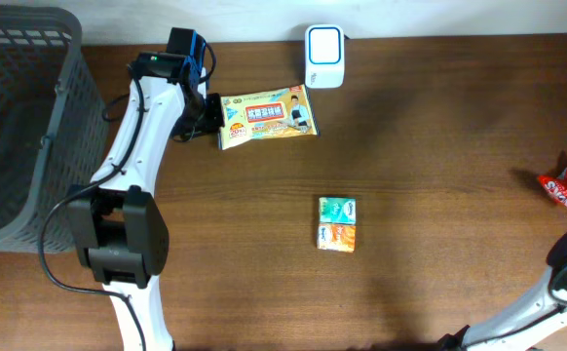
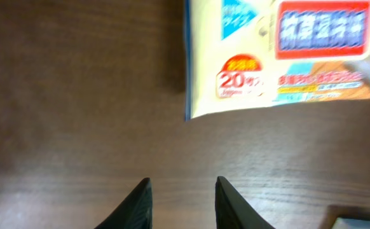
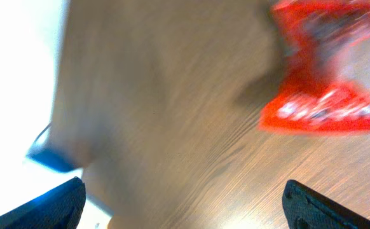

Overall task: Scan the item barcode
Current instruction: 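Carry the red bag right and drop it at the table's right edge, then grasp the yellow wipes pack edge with the left gripper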

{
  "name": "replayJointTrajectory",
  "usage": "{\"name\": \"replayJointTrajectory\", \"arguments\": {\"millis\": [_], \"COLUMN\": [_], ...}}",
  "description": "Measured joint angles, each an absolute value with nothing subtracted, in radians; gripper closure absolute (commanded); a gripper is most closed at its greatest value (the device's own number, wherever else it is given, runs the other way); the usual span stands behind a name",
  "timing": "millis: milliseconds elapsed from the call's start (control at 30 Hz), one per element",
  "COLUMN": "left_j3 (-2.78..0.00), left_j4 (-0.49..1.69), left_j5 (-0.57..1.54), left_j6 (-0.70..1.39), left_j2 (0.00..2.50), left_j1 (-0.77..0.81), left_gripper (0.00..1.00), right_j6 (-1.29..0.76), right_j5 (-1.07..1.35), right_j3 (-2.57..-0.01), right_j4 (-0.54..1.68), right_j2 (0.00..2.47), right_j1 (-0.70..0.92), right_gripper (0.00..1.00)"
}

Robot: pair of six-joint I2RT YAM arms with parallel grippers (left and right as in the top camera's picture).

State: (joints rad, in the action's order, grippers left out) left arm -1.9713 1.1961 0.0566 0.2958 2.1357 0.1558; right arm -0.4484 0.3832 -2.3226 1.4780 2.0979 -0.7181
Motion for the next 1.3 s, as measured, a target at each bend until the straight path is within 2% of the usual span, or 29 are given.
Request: {"name": "replayJointTrajectory", "arguments": {"millis": [33, 133, 400, 667, 933, 1033, 1067, 1200, 1233, 1300], "left_j3": [-1.971, -1.971, -1.973, -1.973, -1.974, -1.985, -1.987, -1.989, -1.989, -1.988], "left_j4": [1.182, 1.133, 0.916, 0.899, 0.873, 0.867, 0.865, 0.867, 0.868, 0.870], "left_j5": [0.072, 0.094, 0.109, 0.051, 0.237, 0.336, 0.359, 0.461, 0.472, 0.494], "left_j6": [0.300, 0.299, 0.295, 0.295, 0.293, 0.283, 0.280, 0.257, 0.250, 0.246], "left_j2": [2.136, 2.138, 2.269, 2.352, 2.396, 2.406, 2.411, 2.436, 2.442, 2.453], "left_j1": [0.156, 0.163, 0.197, 0.164, 0.139, 0.142, 0.143, 0.142, 0.142, 0.142], "left_gripper": [0.34, 0.18, 0.18, 0.14, 0.16, 0.29, 0.47, 0.95, 1.00, 1.00], "right_j6": [-0.449, -0.450, -0.450, -0.450, -0.450, -0.450, -0.450, -0.450, -0.450, -0.450], "right_j5": [0.413, 0.465, 0.487, 0.472, 0.469, 0.469, 0.469, 0.469, 0.469, 0.469], "right_j3": [-2.325, -2.324, -2.321, -2.321, -2.321, -2.321, -2.321, -2.321, -2.321, -2.321], "right_j4": [1.495, 1.508, 1.510, 1.511, 1.511, 1.510, 1.512, 1.511, 1.511, 1.511], "right_j2": [2.088, 2.092, 2.099, 2.099, 2.099, 2.099, 2.099, 2.099, 2.099, 2.099], "right_j1": [-0.703, -0.641, -0.491, -0.470, -0.470, -0.470, -0.470, -0.470, -0.470, -0.470], "right_gripper": [0.02, 0.02, 0.02, 0.01, 0.02, 0.02, 0.02, 0.02, 0.02, 0.01]}}
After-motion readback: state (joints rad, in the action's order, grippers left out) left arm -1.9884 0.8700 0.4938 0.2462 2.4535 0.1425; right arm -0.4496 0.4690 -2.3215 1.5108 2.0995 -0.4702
